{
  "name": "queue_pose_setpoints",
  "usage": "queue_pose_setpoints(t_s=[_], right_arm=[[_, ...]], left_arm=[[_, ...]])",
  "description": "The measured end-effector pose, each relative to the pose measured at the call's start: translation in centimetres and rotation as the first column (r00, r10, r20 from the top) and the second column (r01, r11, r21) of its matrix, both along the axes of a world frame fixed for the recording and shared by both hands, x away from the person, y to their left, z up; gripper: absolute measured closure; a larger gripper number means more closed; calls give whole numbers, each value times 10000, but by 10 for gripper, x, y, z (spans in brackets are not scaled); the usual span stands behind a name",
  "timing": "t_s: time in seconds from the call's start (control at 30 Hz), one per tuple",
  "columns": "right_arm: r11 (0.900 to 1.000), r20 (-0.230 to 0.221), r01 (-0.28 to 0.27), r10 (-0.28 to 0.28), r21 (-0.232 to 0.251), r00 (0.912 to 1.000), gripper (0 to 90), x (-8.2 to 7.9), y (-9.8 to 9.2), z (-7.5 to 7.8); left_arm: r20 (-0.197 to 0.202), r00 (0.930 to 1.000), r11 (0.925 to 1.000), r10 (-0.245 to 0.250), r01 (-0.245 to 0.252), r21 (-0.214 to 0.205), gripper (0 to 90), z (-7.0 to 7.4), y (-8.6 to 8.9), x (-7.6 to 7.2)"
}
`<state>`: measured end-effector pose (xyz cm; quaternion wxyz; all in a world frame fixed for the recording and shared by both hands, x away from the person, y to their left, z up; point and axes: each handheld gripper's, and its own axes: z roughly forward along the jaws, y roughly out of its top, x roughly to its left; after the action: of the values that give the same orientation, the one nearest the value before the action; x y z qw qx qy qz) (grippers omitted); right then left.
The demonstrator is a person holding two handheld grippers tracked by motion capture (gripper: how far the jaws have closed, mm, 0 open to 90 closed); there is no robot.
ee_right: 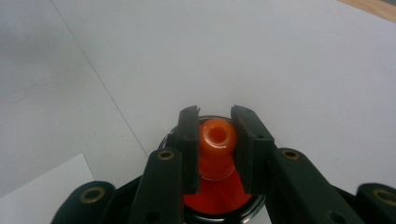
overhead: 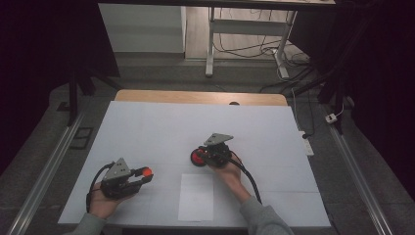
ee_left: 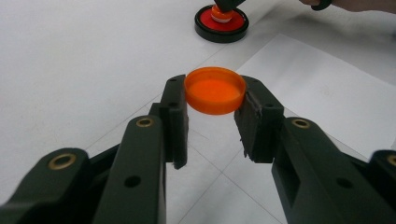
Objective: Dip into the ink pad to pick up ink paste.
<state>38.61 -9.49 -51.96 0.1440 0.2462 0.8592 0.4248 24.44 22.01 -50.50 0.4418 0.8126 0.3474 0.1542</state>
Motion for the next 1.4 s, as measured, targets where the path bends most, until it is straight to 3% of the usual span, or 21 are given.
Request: queue_pose_setpoints(t_s=[0.23, 1.17, 1.4], right_arm=[[9996, 222, 81, -75, -259, 9997, 726, -3, 2, -1], [9997, 341, 220, -217, -78, 9992, 728, -5, 3, -3], [9998, 154, 208, -209, 36, 9997, 726, -4, 1, -3]], left_arm=[[-24, 10000, 10000, -2, 2, -1, 655, 0, 0, 0], [-70, 10000, 10000, 34, -34, -15, 654, 0, 0, -1], [-59, 10000, 10000, 76, -76, -34, 654, 0, 2, 0]])
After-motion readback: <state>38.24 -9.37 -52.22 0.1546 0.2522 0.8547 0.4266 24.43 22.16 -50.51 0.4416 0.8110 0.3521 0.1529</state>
